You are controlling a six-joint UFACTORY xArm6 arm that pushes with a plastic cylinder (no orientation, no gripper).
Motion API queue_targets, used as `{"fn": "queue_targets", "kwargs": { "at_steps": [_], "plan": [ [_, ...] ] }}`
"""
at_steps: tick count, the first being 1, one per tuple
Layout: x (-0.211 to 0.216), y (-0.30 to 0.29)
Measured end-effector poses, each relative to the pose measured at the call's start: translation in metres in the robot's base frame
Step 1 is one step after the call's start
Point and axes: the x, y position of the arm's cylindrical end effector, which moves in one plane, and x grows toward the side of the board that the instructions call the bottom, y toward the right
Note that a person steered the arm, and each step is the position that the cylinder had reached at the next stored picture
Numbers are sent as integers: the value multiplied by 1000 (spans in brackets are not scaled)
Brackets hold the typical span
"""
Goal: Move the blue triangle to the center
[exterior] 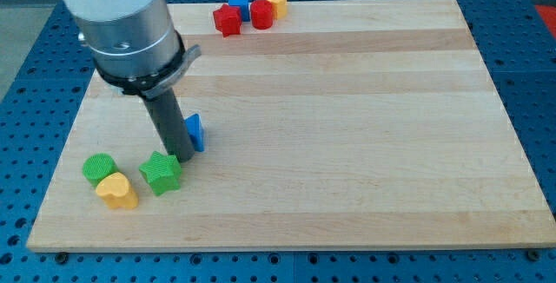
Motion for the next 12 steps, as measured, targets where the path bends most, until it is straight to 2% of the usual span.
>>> {"fn": "queue_targets", "kwargs": {
  "at_steps": [1, 2, 3, 4, 6, 8, 10, 12],
  "plan": [
    [0, -19],
    [0, -68],
    [-11, -60],
    [-19, -50],
    [-26, 25],
    [-33, 47],
    [-43, 114],
    [-76, 113]
  ]
}}
